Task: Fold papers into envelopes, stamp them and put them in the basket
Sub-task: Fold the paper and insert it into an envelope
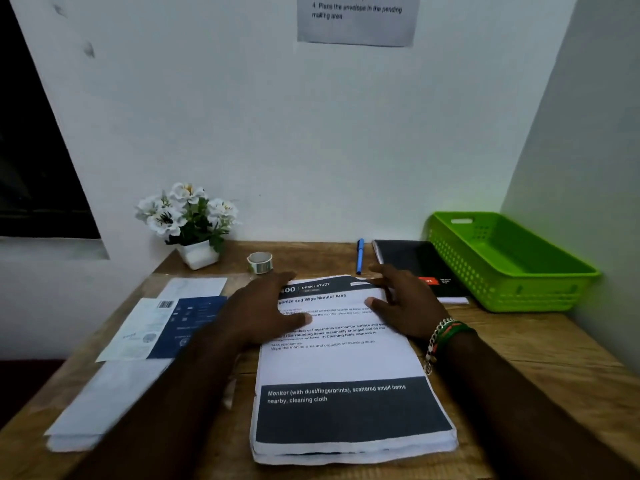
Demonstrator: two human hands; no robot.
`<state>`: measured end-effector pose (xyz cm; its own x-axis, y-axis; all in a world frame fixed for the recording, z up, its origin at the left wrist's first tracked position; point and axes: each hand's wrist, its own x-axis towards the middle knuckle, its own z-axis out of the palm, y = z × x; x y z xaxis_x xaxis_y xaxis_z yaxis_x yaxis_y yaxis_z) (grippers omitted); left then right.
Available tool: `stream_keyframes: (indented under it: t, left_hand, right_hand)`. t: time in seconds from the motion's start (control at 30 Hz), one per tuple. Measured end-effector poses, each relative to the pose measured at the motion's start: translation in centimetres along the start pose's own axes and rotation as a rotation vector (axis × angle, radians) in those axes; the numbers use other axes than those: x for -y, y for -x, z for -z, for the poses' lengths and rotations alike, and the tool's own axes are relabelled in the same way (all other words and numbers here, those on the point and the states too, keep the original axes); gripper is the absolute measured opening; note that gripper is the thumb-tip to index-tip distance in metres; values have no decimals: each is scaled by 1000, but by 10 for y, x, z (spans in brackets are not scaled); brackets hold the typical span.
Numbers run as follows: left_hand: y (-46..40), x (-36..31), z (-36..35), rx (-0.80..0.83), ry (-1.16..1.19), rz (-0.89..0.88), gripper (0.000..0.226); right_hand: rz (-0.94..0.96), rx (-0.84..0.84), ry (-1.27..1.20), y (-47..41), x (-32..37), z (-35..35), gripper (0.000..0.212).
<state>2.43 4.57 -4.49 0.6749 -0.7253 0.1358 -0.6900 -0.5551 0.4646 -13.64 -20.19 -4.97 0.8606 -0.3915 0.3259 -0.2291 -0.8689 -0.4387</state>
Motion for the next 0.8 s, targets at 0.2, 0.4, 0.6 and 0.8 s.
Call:
stream_keyframes:
  t: [0.2, 0.4, 0.6, 0.8]
  left_hand:
    - [3, -11, 5, -168, -79, -78, 108]
    - [8, -22, 16, -302, -170, -142, 81]
    - [12, -27, 22, -338, -203, -94, 53]
    - [11, -23, 21, -351, -253, -108, 64]
  right_hand:
    - [88, -70, -79, -3, 5, -1, 67]
    - [199, -133, -49, -2, 5, 9, 57]
    - [181, -131, -116, 0, 7, 10, 66]
    - [229, -248, -171, 0, 12, 14, 29]
